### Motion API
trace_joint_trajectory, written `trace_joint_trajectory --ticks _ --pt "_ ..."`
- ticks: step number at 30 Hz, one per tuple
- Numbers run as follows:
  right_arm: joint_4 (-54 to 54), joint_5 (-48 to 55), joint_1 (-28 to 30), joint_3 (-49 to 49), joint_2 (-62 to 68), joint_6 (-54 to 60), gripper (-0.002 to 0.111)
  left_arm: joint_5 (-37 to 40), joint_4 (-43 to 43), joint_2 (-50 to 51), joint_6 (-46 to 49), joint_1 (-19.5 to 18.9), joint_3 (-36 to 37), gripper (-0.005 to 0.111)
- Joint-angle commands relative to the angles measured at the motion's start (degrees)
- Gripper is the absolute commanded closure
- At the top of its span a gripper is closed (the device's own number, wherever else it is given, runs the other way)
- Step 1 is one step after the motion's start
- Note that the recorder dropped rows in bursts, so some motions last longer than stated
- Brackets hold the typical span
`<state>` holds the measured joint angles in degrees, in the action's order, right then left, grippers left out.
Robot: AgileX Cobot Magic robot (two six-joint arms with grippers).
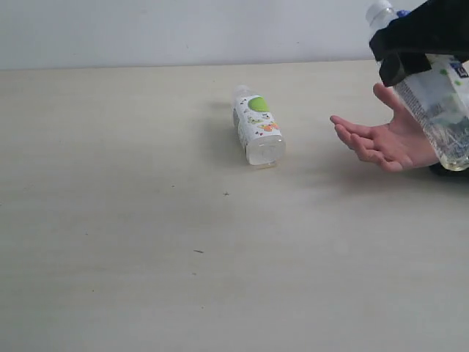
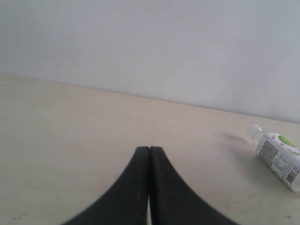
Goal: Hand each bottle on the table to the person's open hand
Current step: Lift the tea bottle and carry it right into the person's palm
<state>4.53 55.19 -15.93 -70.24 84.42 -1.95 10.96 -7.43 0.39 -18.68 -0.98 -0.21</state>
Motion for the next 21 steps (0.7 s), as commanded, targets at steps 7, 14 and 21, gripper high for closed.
trace_joint_trajectory --ticks 7,14,21 --pt "0.4 -5.0 2.0 0.2 11.6 1.5 0.108 -0.2 0.3 -0.4 0.0 -0.1 0.2 0.107" --pt "9.5 -8.8 2.0 0.2 16.6 -7.5 0.108 -0.2 0.3 -0.4 0.0 -0.1 0.2 0.107" --pt "9.9 -11.9 2.0 0.2 19.4 -9.4 0.108 -0.2 0.3 -0.4 0.0 -0.1 0.2 0.107"
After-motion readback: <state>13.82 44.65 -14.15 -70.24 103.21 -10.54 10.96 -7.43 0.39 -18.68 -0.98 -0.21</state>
